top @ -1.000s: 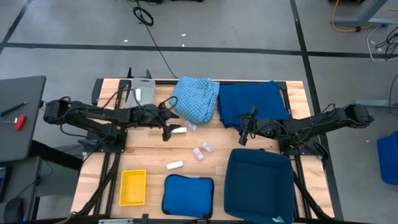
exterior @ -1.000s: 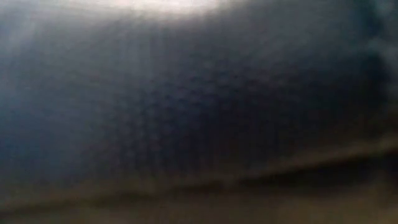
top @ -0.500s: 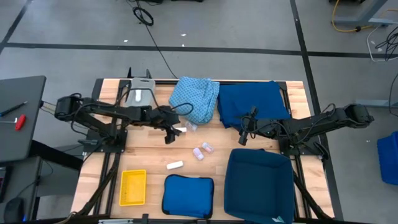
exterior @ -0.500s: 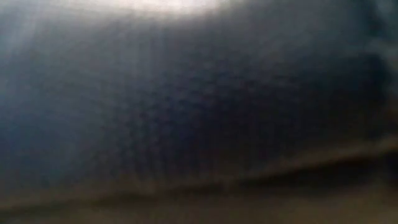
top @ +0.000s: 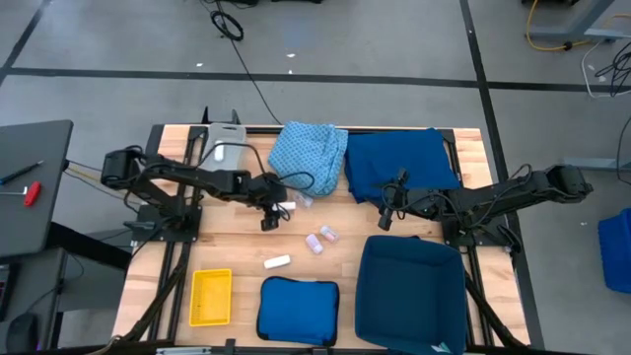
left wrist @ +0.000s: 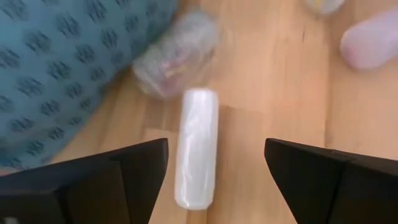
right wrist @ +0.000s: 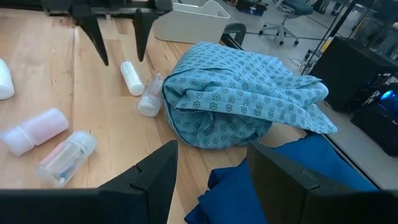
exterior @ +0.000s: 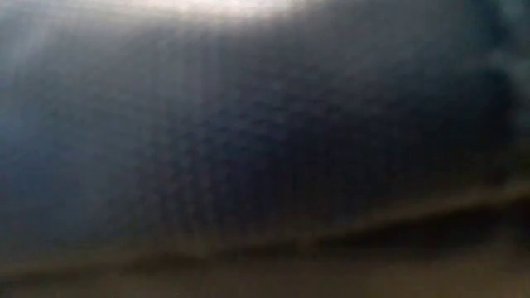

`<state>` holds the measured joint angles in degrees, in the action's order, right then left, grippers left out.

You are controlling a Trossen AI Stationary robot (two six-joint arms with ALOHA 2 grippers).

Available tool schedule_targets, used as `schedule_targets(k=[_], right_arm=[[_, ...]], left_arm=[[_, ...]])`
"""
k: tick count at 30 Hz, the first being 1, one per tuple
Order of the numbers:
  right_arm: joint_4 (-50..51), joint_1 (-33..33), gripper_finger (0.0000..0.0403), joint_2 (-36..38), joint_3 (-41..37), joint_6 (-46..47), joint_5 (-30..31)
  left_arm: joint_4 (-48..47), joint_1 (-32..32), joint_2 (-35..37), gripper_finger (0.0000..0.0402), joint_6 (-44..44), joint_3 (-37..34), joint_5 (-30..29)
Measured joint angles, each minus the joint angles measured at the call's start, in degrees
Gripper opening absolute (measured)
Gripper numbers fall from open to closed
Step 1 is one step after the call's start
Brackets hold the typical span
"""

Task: Pick & place medical supplies in basket/bin
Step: Put the top white rolled gauze into the gray bin

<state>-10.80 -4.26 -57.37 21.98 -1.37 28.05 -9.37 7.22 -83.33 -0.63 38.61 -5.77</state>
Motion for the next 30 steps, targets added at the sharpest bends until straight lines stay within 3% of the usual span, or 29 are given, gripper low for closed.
schedule_targets(k=[5,20,30], right_arm=[[-0.1,-0.01,0.0201,-0.01,0.0,-0.02,0.0],[-0.08,0.01,0.0201,0.0,0.0,-0.02,0.0],[-0.07,-0.01,0.0201,0.0,0.0,-0.02,0.01]], left_arm=[[0.07,0.02,-2.28,0.0273,-0.32,0.0,-2.36],[0.51,0.04,-7.36,0.0268,-0.72,0.11,-2.08],[1.05,-0.14,-7.21,0.02,-0.74,0.02,-1.81]])
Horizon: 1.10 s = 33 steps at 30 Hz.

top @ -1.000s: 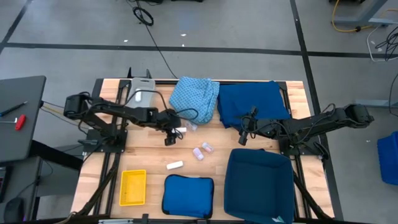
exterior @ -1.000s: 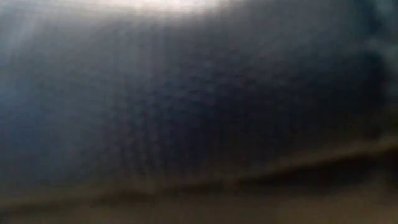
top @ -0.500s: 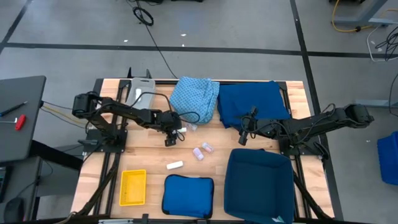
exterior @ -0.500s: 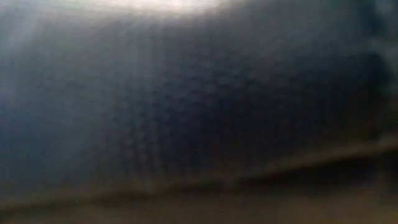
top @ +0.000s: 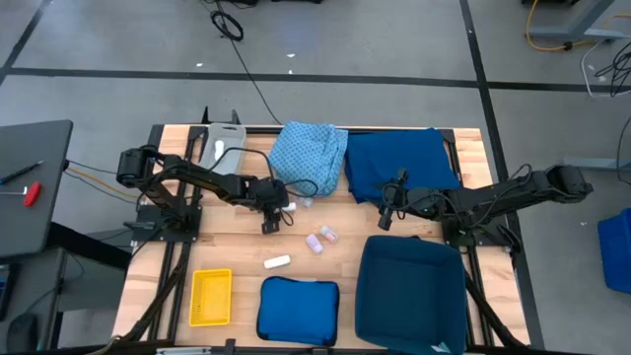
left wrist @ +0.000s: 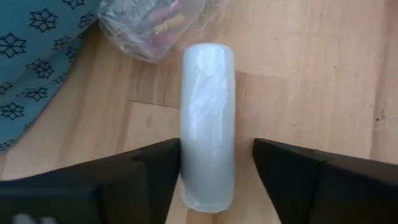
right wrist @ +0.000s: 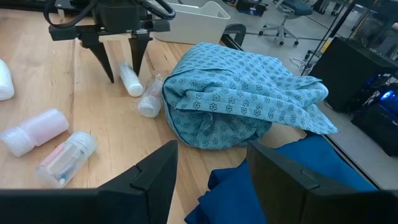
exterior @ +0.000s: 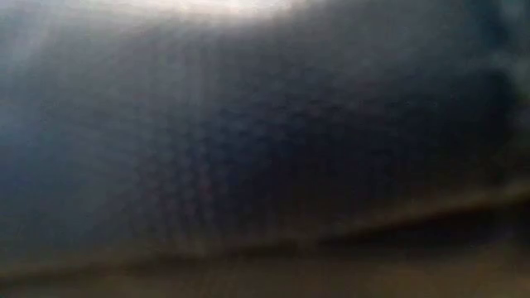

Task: Pick & place medical supplies in basket/bin
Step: Put the top white rolled gauze into the gray bin

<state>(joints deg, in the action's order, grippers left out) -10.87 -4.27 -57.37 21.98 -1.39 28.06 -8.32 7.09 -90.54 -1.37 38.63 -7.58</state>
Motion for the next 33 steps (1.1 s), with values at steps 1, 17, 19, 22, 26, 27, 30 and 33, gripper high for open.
schedule_targets(k=[1,17,19,22,26,27,30,33], right_arm=[[0.0,0.01,0.0201,0.0,0.0,0.0,-0.01],[0.0,0.0,0.0201,0.0,0.0,0.02,-0.01],[0.0,0.0,0.0201,-0.01,0.0,0.02,0.0],[0.02,0.0,0.0201,-0.01,0.0,0.02,0.0],[0.02,0.0,0.0201,-0.01,0.0,0.02,0.0],[0.01,0.0,0.0201,0.0,0.0,0.02,0.0],[0.05,0.0,0.0201,-0.01,0.0,0.14,-0.01],[0.41,0.01,0.0201,-0.01,0.0,0.5,0.0]], left_arm=[[0.0,-0.02,0.0,0.0189,0.0,-0.01,0.06],[0.07,-0.01,0.0,0.0052,-1.31,-0.02,-0.47],[0.07,-0.01,0.0,0.0052,-1.39,-0.02,-0.45],[0.08,0.0,0.0,0.0052,-1.49,-0.02,0.26],[1.93,-0.08,-0.05,0.0052,-1.66,-0.14,3.81],[2.88,-0.29,-0.11,0.0052,-1.91,-0.16,4.56],[7.58,-0.9,-0.13,0.0052,-3.5,-0.36,6.14],[15.08,-1.54,-0.13,0.0052,-4.84,-1.35,7.22]])
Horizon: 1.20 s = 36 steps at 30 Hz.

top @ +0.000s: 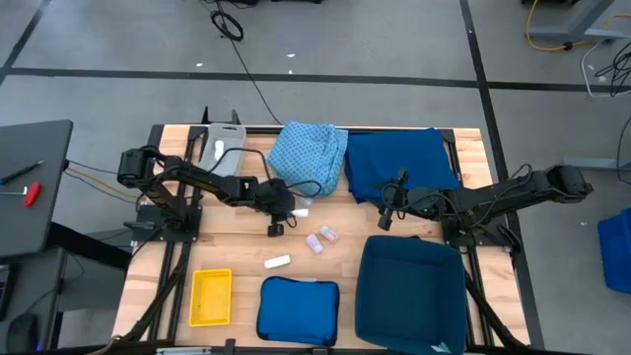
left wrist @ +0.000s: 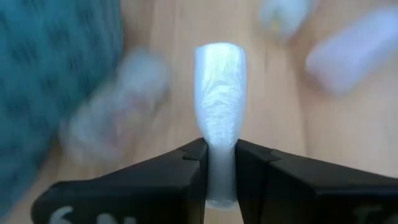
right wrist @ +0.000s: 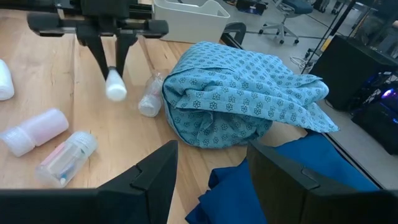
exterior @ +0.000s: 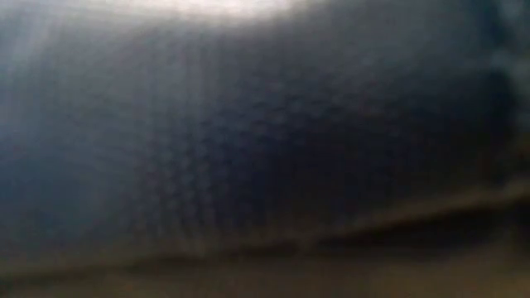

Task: Pick & place medical supplies in basket/bin
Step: Put the top white rolled gauze into the gray bin

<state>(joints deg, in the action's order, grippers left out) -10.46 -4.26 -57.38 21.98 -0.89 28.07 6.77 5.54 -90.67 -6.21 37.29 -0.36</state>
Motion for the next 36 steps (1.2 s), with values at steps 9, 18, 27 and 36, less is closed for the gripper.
schedule_targets(k=[9,18,27,36], right_arm=[[0.3,-0.01,0.0201,0.01,0.0,0.05,0.0],[0.29,-0.01,0.0201,-0.01,0.0,0.24,0.0],[0.26,0.0,0.0201,-0.01,0.0,0.22,0.0],[0.23,-0.01,0.0201,0.01,0.0,0.2,0.01]], left_arm=[[41.14,-0.77,0.02,0.0052,1.06,-9.85,8.3],[74.13,-0.72,0.04,0.0052,5.33,-21.47,6.32],[82.35,-0.46,0.09,0.0052,5.46,-26.26,-0.68],[80.51,0.09,0.09,0.0052,8.42,-26.26,-23.43]])
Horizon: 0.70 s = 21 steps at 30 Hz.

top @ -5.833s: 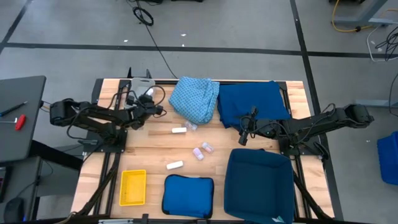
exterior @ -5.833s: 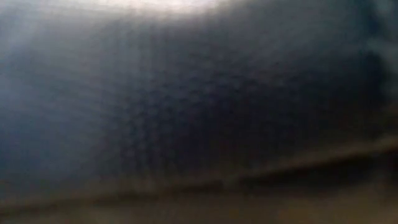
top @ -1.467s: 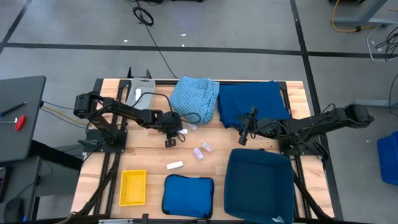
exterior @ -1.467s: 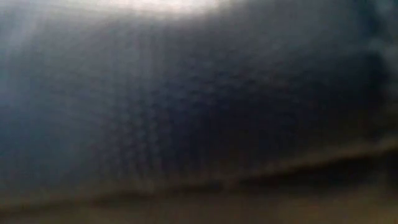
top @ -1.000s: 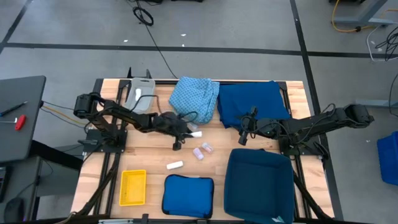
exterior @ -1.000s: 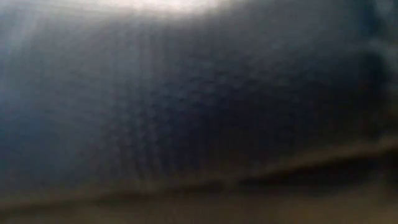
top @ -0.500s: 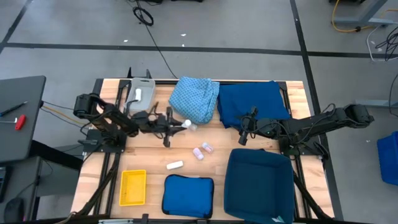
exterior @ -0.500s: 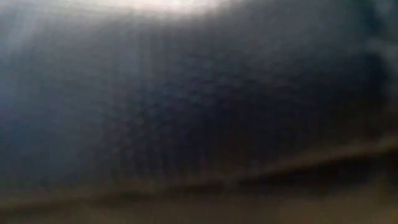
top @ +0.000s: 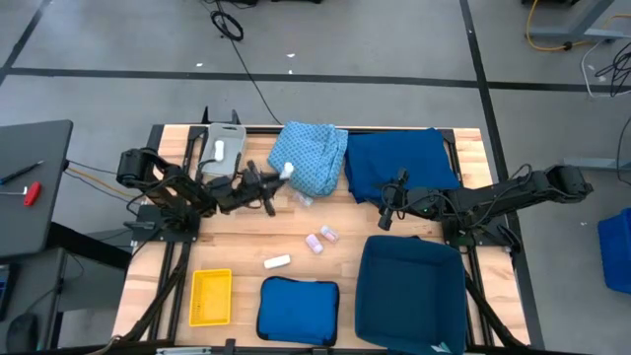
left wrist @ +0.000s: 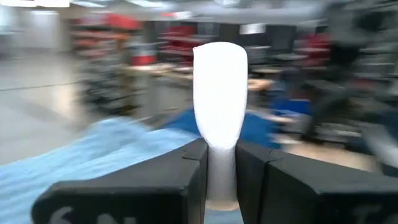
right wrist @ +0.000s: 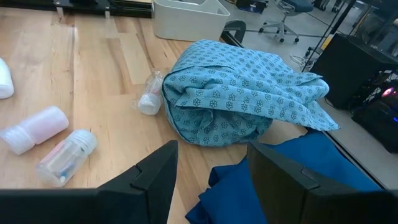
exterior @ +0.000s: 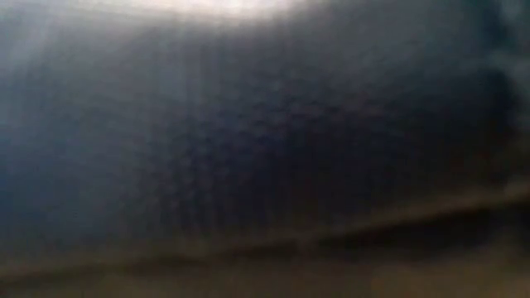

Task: Pick & place medical supplies in basket/bin
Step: Put the top white rolled gauze into the gray bin

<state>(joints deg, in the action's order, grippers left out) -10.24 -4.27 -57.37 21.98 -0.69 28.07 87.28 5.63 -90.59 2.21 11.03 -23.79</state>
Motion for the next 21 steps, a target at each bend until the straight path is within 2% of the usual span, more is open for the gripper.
schedule_targets(k=[7,13,17,21], right_arm=[[0.02,0.01,0.0201,-0.01,0.0,0.0,-0.01],[0.02,0.02,0.0201,0.0,0.0,0.0,0.0],[0.02,0.0,0.0201,-0.02,0.0,0.0,-0.01],[0.02,0.0,0.0201,0.0,0.0,0.0,-0.02]], left_arm=[[-3.83,-0.07,0.0,0.0052,1.2,0.0,-26.92],[-4.43,-0.07,0.0,0.0052,-5.79,0.0,-46.88],[-4.44,-0.07,0.0,0.0052,-8.7,0.0,-56.17],[-4.43,-0.07,0.0,0.0052,-10.52,0.0,-58.69]])
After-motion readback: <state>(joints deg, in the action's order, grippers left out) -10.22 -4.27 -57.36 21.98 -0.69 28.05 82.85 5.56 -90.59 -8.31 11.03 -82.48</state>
